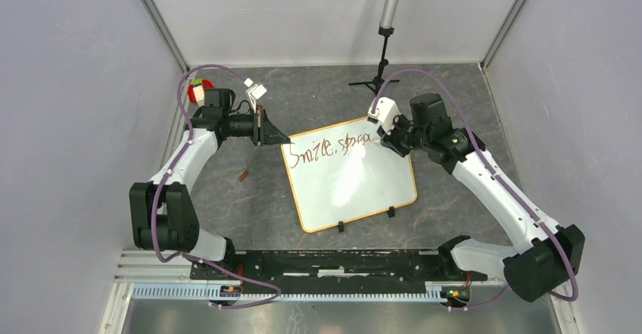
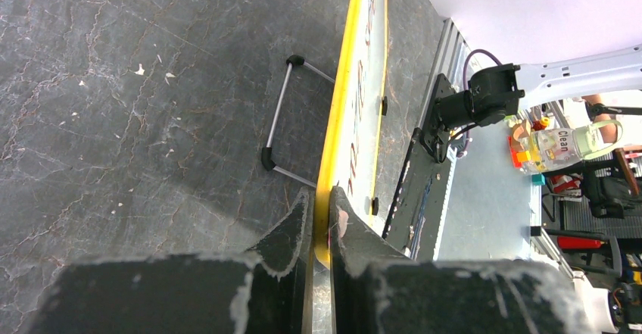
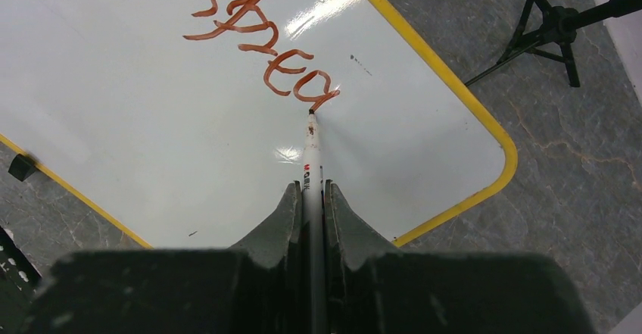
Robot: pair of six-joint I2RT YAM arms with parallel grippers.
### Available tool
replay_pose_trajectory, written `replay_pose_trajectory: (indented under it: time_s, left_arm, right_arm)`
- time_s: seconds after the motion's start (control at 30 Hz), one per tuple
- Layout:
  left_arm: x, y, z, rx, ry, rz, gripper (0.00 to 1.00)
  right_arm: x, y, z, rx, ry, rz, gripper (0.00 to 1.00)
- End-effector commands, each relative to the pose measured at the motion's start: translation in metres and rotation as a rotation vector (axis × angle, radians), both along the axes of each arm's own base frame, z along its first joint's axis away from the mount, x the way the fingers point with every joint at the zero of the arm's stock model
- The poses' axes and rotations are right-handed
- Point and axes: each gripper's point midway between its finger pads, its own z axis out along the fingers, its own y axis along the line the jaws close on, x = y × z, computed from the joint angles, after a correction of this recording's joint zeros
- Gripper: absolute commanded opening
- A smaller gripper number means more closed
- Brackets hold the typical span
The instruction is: Write a sentence on the whiteboard
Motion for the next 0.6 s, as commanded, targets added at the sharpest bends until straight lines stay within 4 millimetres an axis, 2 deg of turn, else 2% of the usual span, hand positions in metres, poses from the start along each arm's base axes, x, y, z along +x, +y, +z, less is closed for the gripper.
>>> replay_pose_trajectory:
  time_s: [0.0, 0.3, 0.57]
  left_arm:
    - [0.001, -0.006, 0.000, 0.018, -0.002, -0.006, 0.03]
    - [0.000, -0.006, 0.001, 0.018, -0.005, -0.007, 0.03]
    - [0.001, -0.006, 0.001, 0.018, -0.005, -0.007, 0.02]
  right_arm:
    - [-0.004, -0.005, 0.000, -0.008, -0.005, -0.009, 0.00]
    - [0.006, -0.012, 0.036, 0.011, -0.088, -0.054, 0.00]
    - [0.015, -0.015, 0.034, 0.011, -0.094, -0.083, 0.00]
